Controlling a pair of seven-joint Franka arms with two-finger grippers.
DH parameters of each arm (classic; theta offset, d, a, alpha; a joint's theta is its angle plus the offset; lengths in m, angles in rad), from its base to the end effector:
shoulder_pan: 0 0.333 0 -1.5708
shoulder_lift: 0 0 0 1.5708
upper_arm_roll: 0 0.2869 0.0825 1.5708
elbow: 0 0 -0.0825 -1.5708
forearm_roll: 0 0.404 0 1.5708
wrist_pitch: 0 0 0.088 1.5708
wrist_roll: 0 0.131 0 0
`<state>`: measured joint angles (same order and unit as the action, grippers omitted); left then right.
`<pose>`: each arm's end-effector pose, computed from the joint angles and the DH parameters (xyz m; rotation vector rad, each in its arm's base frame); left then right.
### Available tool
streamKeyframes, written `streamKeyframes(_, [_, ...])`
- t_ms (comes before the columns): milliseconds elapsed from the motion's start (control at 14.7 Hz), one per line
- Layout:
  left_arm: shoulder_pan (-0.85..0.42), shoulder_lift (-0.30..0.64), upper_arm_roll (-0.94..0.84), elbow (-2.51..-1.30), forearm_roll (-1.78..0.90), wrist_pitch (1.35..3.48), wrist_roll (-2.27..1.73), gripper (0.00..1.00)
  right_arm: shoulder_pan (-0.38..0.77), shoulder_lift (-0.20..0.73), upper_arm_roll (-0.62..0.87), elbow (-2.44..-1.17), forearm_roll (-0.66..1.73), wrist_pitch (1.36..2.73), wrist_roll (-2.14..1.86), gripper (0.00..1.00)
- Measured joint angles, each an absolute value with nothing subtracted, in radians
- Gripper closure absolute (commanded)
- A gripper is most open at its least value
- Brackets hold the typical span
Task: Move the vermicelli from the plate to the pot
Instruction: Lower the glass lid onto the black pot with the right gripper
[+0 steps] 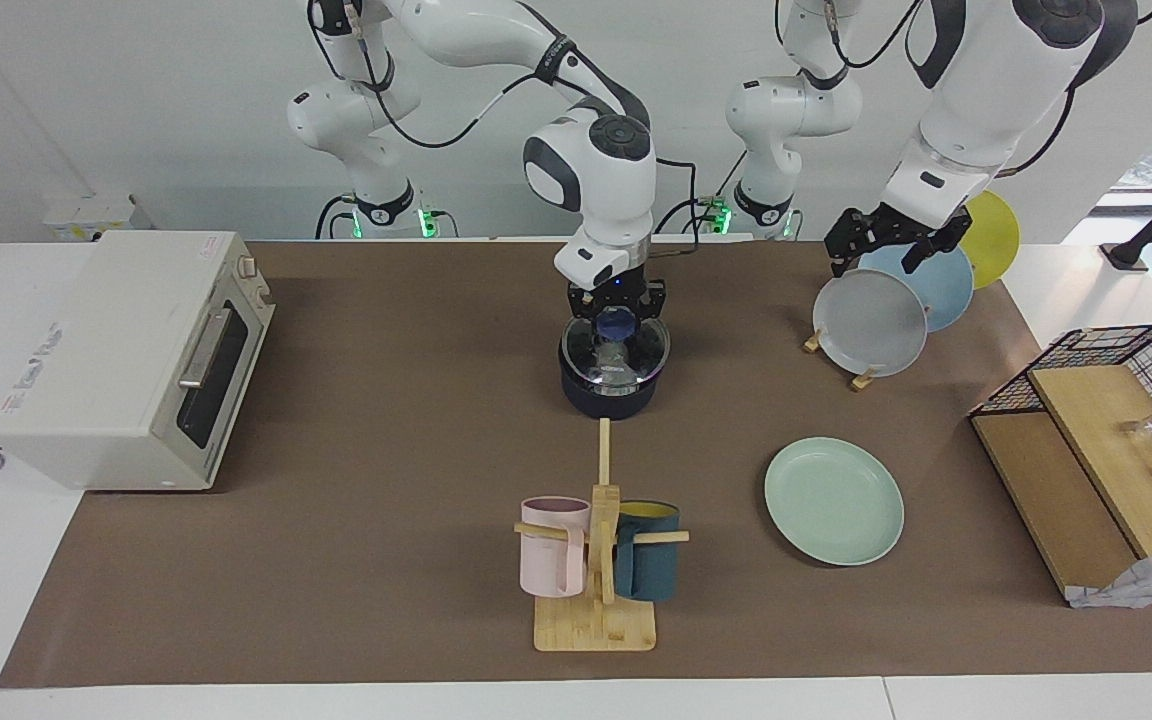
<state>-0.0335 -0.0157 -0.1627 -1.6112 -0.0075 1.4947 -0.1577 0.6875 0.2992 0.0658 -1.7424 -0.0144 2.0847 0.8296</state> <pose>0.5473 -0.1104 0.5543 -3.1242 0.0602 0.1568 0.4795 0.4453 0.3464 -3.1035 0.1131 -0.0405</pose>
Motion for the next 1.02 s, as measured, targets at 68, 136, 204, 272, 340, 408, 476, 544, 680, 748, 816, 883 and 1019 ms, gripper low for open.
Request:
streamKeyframes(68, [-0.034, -0.016, -0.163, -1.611, -0.008, 1.495, -0.158, 0.0, 0.688, 0.301, 0.066, -1.743, -0.027, 2.085, 0.83, 0.75])
streamKeyframes(136, [-0.033, -0.016, -0.163, -1.611, -0.009, 1.495, -0.158, 0.0, 0.688, 0.302, 0.066, -1.743, -0.033, 2.085, 0.831, 0.75])
streamKeyframes(204, [-0.033, -0.016, -0.163, -1.611, -0.009, 1.495, -0.158, 0.0, 0.688, 0.302, 0.066, -1.743, -0.035, 2.085, 0.831, 0.75])
streamKeyframes(272, [-0.033, -0.016, -0.163, -1.611, -0.009, 1.495, -0.158, 0.0, 0.688, 0.302, 0.066, -1.743, -0.036, 2.085, 0.831, 0.74])
streamKeyframes(340, [-0.033, -0.016, -0.163, -1.611, -0.009, 1.495, -0.158, 0.0, 0.688, 0.302, 0.066, -1.743, -0.037, 2.085, 0.831, 0.73])
streamKeyframes(408, [-0.033, -0.016, -0.163, -1.612, -0.009, 1.495, -0.158, 0.0, 0.688, 0.302, 0.066, -1.743, -0.037, 2.085, 0.831, 0.72])
streamKeyframes(476, [-0.033, -0.016, -0.163, -1.613, -0.009, 1.495, -0.159, 0.0, 0.688, 0.302, 0.066, -1.743, -0.037, 2.085, 0.831, 0.72])
streamKeyframes(544, [-0.033, -0.016, -0.163, -1.614, -0.009, 1.495, -0.159, 0.0, 0.688, 0.303, 0.066, -1.743, -0.037, 2.086, 0.831, 0.67])
streamKeyframes(680, [-0.033, -0.016, -0.163, -1.615, -0.01, 1.495, -0.159, 0.0, 0.695, 0.307, 0.066, -1.742, -0.04, 2.097, 0.831, 0.52])
streamKeyframes(748, [-0.033, -0.016, -0.163, -1.616, -0.01, 1.495, -0.159, 0.0, 0.697, 0.308, 0.066, -1.742, -0.041, 2.1, 0.831, 0.36])
streamKeyframes(816, [-0.033, -0.016, -0.163, -1.616, -0.01, 1.495, -0.159, 0.0, 0.697, 0.308, 0.066, -1.742, -0.041, 2.1, 0.831, 0.26])
streamKeyframes(883, [-0.033, -0.016, -0.163, -1.616, -0.01, 1.495, -0.159, 0.0, 0.697, 0.308, 0.066, -1.742, -0.041, 2.1, 0.831, 0.19])
streamKeyframes(1019, [-0.033, -0.016, -0.163, -1.616, -0.01, 1.495, -0.159, 0.0, 0.699, 0.313, 0.066, -1.743, -0.044, 2.1, 0.831, 0.17])
